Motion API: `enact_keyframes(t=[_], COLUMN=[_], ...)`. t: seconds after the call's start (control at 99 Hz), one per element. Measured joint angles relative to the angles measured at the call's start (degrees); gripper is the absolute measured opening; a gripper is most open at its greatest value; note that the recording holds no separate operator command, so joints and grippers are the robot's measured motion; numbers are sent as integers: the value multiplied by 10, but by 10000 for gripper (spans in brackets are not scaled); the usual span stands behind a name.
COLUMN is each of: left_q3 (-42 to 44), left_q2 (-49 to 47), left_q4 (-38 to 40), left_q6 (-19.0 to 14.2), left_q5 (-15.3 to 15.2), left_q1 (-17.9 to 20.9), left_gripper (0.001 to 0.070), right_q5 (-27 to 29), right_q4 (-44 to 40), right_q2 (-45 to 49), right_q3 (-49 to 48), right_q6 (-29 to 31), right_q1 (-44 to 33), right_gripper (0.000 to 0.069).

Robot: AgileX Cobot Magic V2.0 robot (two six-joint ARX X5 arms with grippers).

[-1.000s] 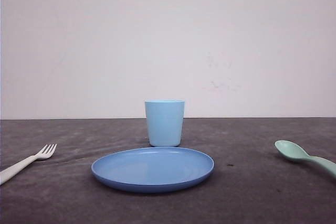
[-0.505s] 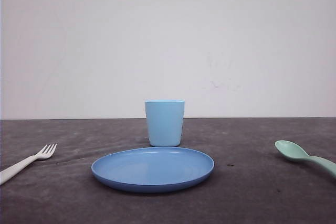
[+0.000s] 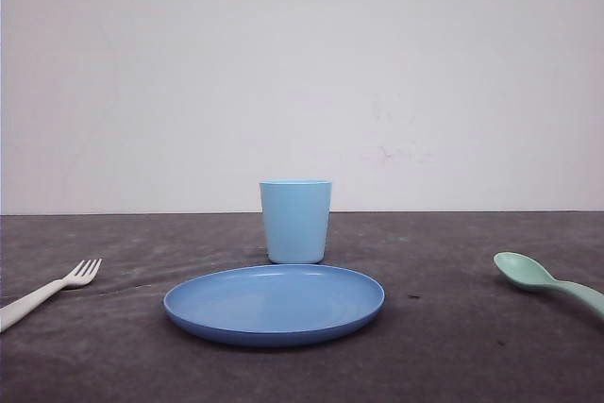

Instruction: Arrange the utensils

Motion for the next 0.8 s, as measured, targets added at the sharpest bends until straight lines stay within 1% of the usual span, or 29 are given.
enact_keyframes(t=[0.101,0.162,0.242,0.343,0.454,0.535,0.677,0.798], left_q3=[0,0,0,3,37,81,174,268], left_q2=[0,0,0,0,1,8,46,102], left_q4=[1,5,40,94,102,98,62,-12], left_q6=[0,-9,-32,-69,-104,-117,-119,-100], left_q5=[2,9,19,42,47,47,47,47], left_q1=[0,0,0,0,0,0,0,0], left_gripper=[14,14,14,14,14,14,14,14], right_q5=[0,0,-1,-3,-19,-20,-20,-20], right_q4=[3,18,35,34,34,21,-31,-81], right_q2=[0,0,0,1,3,13,57,108], right_q3=[0,0,3,30,88,141,235,321], right_q6=[17,35,68,106,129,136,137,124], right_q1=[0,0,0,0,0,0,0,0], right_gripper=[10,10,10,10,9,9,9,9])
